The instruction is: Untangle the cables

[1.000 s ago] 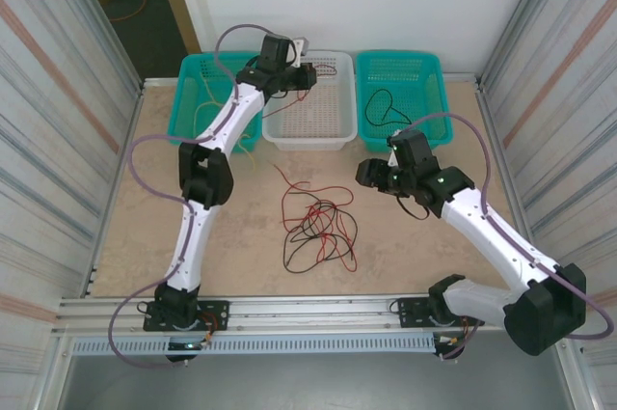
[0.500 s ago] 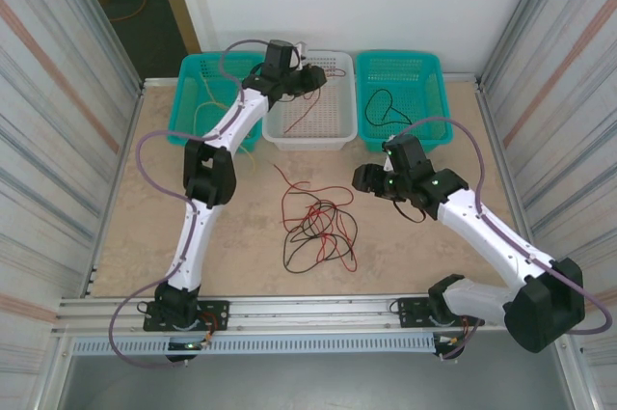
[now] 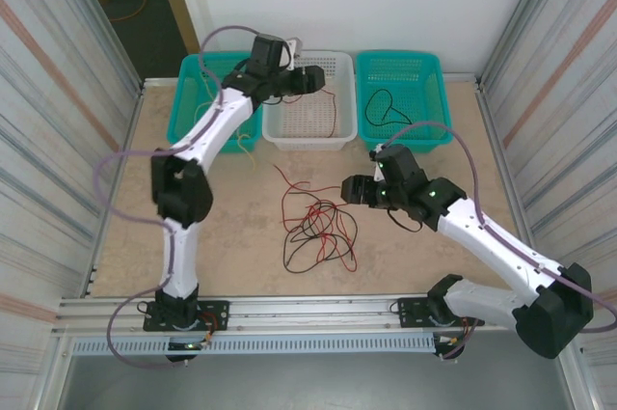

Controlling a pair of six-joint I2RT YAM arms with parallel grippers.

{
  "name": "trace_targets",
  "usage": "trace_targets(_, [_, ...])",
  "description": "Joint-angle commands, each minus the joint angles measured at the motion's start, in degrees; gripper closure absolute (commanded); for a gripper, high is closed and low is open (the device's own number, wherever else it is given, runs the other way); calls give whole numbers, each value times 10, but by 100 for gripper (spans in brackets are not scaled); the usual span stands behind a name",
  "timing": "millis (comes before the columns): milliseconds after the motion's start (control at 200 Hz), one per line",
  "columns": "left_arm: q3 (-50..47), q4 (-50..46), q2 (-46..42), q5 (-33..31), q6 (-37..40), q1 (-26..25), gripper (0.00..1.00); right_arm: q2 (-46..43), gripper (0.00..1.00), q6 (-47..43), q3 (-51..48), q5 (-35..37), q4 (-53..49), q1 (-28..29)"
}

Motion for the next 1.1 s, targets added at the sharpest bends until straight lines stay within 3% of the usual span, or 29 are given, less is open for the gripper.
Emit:
trace_targets(0, [-100, 0, -136, -12, 58, -7, 31, 10, 29, -8, -22, 4, -16, 31])
trace_targets(286, [-452, 18, -389, 35, 54, -20, 53, 62, 37, 1, -40, -7, 51, 83])
trace_targets(446, [-595, 65, -469, 93, 22, -27, 56, 125, 40, -21, -7, 6, 42, 105])
trace_targets(596, [-635, 87, -490, 127, 7, -41, 61, 170, 43, -38, 14, 17, 53, 107])
trace_targets(827, [-633, 94, -476, 123, 10, -64, 65, 215, 67, -61, 45, 50, 49, 108])
trace_targets(992, [-632, 101, -470, 133, 19, -80, 62, 179, 100, -84, 60, 68, 23, 110])
trace_targets(1097, [-632, 120, -465, 152, 21, -95, 59, 121, 100, -102, 64, 71, 15, 110])
